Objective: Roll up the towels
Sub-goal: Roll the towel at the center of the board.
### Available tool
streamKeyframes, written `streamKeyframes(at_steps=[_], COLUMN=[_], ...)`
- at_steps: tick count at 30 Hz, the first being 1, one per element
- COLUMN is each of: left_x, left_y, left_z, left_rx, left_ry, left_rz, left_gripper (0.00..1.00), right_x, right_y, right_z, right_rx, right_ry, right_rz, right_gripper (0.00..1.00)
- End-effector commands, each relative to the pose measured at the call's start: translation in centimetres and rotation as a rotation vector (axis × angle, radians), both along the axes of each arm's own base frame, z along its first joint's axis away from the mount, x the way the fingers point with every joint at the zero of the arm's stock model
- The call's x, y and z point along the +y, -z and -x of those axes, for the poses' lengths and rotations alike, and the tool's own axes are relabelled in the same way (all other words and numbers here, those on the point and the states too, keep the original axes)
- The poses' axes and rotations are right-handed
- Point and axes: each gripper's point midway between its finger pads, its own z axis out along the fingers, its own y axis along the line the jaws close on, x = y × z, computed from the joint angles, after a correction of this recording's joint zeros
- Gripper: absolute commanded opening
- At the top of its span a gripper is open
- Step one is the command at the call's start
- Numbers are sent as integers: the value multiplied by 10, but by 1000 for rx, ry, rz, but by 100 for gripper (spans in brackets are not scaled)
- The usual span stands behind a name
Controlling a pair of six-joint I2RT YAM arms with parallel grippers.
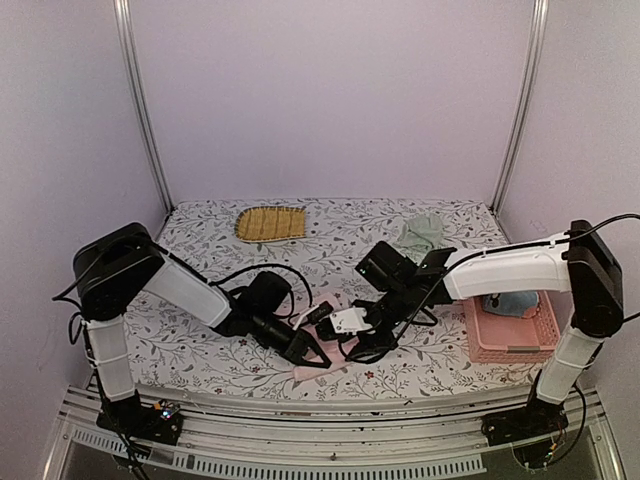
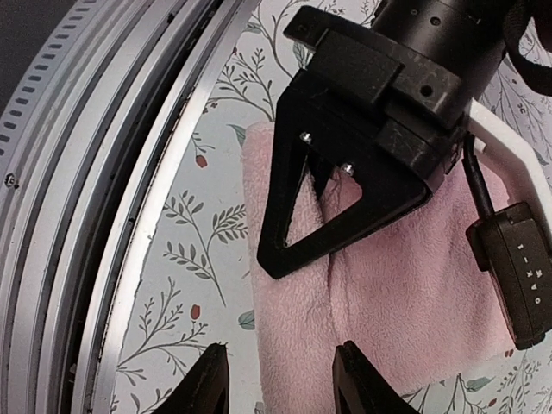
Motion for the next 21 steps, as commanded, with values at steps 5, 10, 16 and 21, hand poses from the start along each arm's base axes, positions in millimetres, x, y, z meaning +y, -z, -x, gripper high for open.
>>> streamKeyframes(at_steps=[5, 10, 16, 21], left_x=[41, 41, 42, 45], left_y=[66, 66, 61, 41], left_z=[23, 22, 20, 9], left_rx=[186, 186, 164, 68], left_ry=[-56, -59, -53, -72], left_rz=[-258, -256, -241, -229], left_gripper=[5, 6, 12, 26], right_x=[5, 7, 6, 1], right_y=[38, 54, 76, 87], right_z=[3, 8, 1, 10], right_rx=[-72, -77, -115, -53], right_ry=[-62, -81, -80, -111], right_rz=[54, 81, 120, 173], right_gripper=[44, 42, 33, 12])
